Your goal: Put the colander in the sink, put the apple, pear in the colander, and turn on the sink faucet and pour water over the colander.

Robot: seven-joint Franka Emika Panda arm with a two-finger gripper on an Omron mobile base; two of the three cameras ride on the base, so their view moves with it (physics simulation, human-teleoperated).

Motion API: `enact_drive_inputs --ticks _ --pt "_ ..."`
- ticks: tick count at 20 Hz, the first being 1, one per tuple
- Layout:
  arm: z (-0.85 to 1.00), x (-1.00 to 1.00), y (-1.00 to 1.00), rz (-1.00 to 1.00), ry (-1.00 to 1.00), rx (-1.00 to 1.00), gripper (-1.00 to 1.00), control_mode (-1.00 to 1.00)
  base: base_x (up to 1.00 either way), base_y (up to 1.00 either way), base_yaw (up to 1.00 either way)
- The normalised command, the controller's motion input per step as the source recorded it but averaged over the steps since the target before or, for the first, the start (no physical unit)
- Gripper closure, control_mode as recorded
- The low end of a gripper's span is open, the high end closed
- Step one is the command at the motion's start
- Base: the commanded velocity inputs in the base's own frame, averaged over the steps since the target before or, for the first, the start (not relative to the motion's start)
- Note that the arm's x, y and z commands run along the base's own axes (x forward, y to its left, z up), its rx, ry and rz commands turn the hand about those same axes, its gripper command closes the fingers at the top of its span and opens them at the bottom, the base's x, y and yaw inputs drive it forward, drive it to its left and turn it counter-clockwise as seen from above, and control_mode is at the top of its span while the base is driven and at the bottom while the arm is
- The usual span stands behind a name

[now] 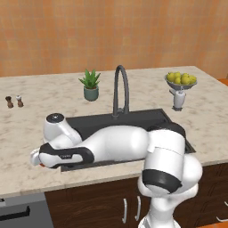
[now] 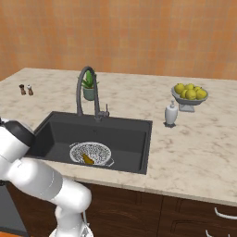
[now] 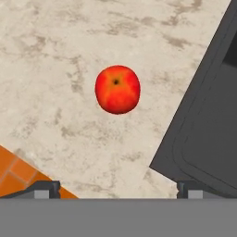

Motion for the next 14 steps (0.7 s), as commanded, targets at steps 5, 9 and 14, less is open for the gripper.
enact_drive_inputs --ticks 5,9,14 --pt "-0.16 0.11 0.05 0.0 0.01 -0.04 -1.0 -1.0 0.0 0.0 0.0" --pt "-0.14 0.17 0.01 0.0 0.0 -0.07 -1.0 -1.0 0.0 0.0 0.0" --pt "-0.04 0.28 0.15 0.0 0.01 -0.02 -1.0 -1.0 0.0 0.0 0.0"
